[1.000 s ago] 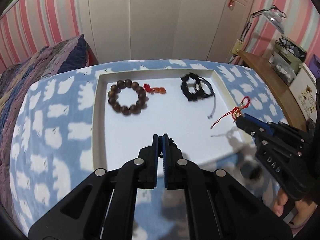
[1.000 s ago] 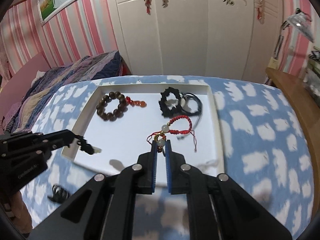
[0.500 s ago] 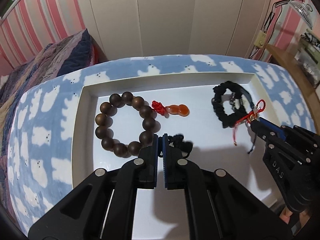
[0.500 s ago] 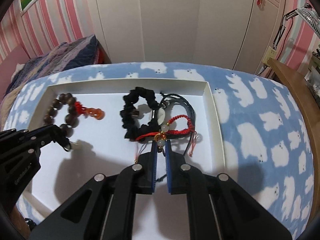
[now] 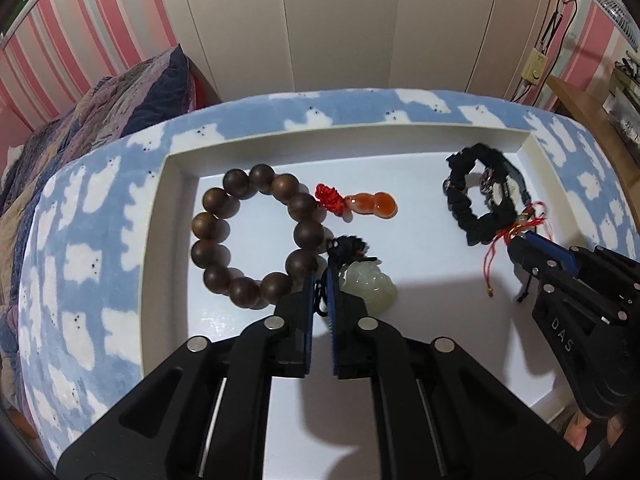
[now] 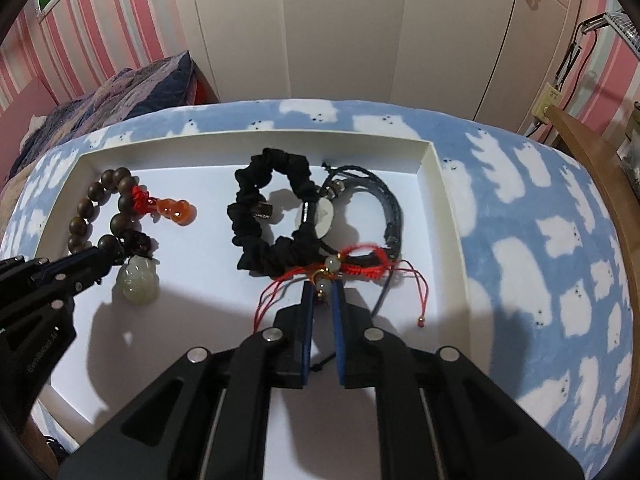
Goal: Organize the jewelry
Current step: 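Lower the jade pendant beside the bead bracelet while the right tool lowers the red bracelet, then open both tools and withdraw them toward the claw clip and watch, then grasp the black claw hair clip with the left tool while the right tool grasps the white-band watch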
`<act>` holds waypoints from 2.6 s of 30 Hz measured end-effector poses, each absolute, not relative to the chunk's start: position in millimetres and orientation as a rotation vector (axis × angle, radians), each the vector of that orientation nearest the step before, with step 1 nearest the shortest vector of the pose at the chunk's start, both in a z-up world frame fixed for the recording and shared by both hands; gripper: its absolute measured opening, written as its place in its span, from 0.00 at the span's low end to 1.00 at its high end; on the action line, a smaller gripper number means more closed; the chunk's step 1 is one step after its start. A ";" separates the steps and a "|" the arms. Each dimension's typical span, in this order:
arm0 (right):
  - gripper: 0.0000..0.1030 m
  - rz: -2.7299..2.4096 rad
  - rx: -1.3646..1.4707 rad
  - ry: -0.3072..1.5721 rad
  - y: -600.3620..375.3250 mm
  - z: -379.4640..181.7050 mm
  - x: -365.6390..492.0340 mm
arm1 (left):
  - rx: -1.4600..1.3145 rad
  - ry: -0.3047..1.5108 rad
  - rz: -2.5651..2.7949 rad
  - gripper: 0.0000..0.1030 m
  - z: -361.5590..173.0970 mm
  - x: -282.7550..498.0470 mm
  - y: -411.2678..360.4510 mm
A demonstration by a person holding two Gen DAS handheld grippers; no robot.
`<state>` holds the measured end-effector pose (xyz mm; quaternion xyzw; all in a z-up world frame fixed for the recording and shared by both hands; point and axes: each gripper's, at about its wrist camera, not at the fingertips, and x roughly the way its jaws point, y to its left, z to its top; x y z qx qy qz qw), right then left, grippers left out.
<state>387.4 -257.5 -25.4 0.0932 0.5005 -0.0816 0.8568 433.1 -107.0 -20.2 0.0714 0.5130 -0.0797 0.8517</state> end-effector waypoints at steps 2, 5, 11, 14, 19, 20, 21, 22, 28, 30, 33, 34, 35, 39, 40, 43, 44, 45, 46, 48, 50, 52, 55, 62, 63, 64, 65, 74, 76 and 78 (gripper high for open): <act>0.42 -0.171 0.208 1.029 -260.5 -15.1 382.5 | 0.138 1.071 -0.179 0.25 -9.2 428.6 -106.4; 0.52 -0.184 0.197 0.977 -263.8 6.9 371.1 | 0.133 1.020 -0.185 0.51 12.7 414.7 -104.6; 0.74 -0.195 0.168 0.875 -266.6 54.8 319.8 | 0.105 0.903 -0.220 0.92 72.3 369.8 -77.9; 0.75 -0.201 0.146 0.858 -263.1 66.0 287.6 | 0.092 0.846 -0.199 0.97 92.9 339.1 -48.3; 0.81 -0.203 0.164 0.839 -258.9 67.9 237.9 | 0.084 0.853 -0.157 0.97 92.1 291.4 -10.7; 0.82 -0.200 0.163 0.833 -256.5 66.9 229.3 | 0.084 0.853 -0.149 0.97 88.9 282.7 -1.4; 0.86 -0.198 0.161 0.830 -253.6 65.3 221.0 | 0.087 0.852 -0.138 0.97 85.2 273.8 3.7; 0.88 -0.200 0.156 0.824 -249.7 62.6 211.2 | 0.089 0.850 -0.123 0.97 81.1 265.7 8.0; 0.88 -0.189 0.153 0.843 -230.8 26.4 169.8 | 0.031 0.880 -0.107 0.97 44.9 220.8 27.8; 0.88 -0.202 0.143 0.853 -227.9 12.3 161.7 | 0.014 0.890 -0.111 0.97 29.4 206.5 27.3; 0.88 -0.226 0.148 0.890 -231.7 -8.7 155.9 | -0.003 0.901 -0.127 0.97 9.8 189.2 23.2; 0.88 -0.231 0.162 0.905 -234.8 -14.9 155.5 | 0.004 0.909 -0.142 0.97 4.6 186.5 20.0; 0.88 -0.233 0.175 0.916 -237.5 -20.0 155.6 | 0.022 0.919 -0.147 0.97 -1.8 185.2 15.6; 0.88 -0.226 0.222 0.928 -245.2 -32.0 159.2 | 0.035 0.949 -0.133 0.97 -17.9 187.2 12.0; 0.88 -0.228 0.228 0.935 -246.8 -35.7 162.0 | 0.029 0.962 -0.128 0.97 -23.3 190.4 12.9; 0.88 -0.236 0.236 0.941 -249.0 -40.9 167.3 | 0.023 0.988 -0.130 0.97 -32.8 197.7 13.5; 0.88 -0.238 0.239 0.942 -249.7 -41.9 168.8 | 0.026 0.991 -0.126 0.97 -35.8 199.4 13.6; 0.88 -0.241 0.243 0.944 -250.6 -43.6 170.8 | 0.033 0.991 -0.118 0.97 -38.4 201.1 13.3; 0.88 -0.242 0.244 0.947 -250.9 -44.7 172.4 | 0.040 0.994 -0.108 0.97 -40.8 203.0 13.0; 0.88 -0.248 0.248 0.955 -251.6 -47.7 176.0 | 0.043 0.999 -0.102 0.97 -43.8 206.0 12.3; 0.88 -0.246 0.251 0.958 -251.2 -48.5 178.1 | 0.045 0.999 -0.094 0.97 -45.5 209.3 12.0; 0.88 -0.251 0.244 0.957 -250.2 -49.3 180.1 | 0.044 0.998 -0.089 0.97 -46.6 212.2 13.7; 0.88 -0.254 0.244 0.957 -249.8 -50.1 182.1 | 0.036 1.003 -0.085 0.93 -48.5 217.3 15.1; 0.86 -0.259 0.261 0.940 -250.2 -48.6 183.4 | 0.033 1.022 -0.075 0.73 -53.7 221.2 16.4; 0.81 -0.254 0.258 0.937 -249.5 -48.1 183.5 | 0.030 1.020 -0.081 0.71 -53.0 220.7 16.2; 0.73 -0.239 0.259 0.938 -248.0 -48.1 184.2 | 0.029 1.020 -0.084 0.69 -52.7 220.0 16.2; 0.72 -0.234 0.253 0.943 -246.0 -48.4 185.3 | 0.031 1.018 -0.087 0.66 -52.7 219.6 15.1; 0.34 -0.230 0.248 0.940 -244.1 -42.5 182.6 | 0.062 1.015 -0.102 0.46 -51.0 217.5 3.4; 0.32 -0.233 0.244 0.940 -243.0 -42.5 182.5 | 0.062 1.016 -0.101 0.46 -50.9 217.5 3.4; 0.31 -0.232 0.250 0.935 -242.0 -40.9 180.6 | 0.051 1.017 -0.106 0.46 -49.3 216.7 4.3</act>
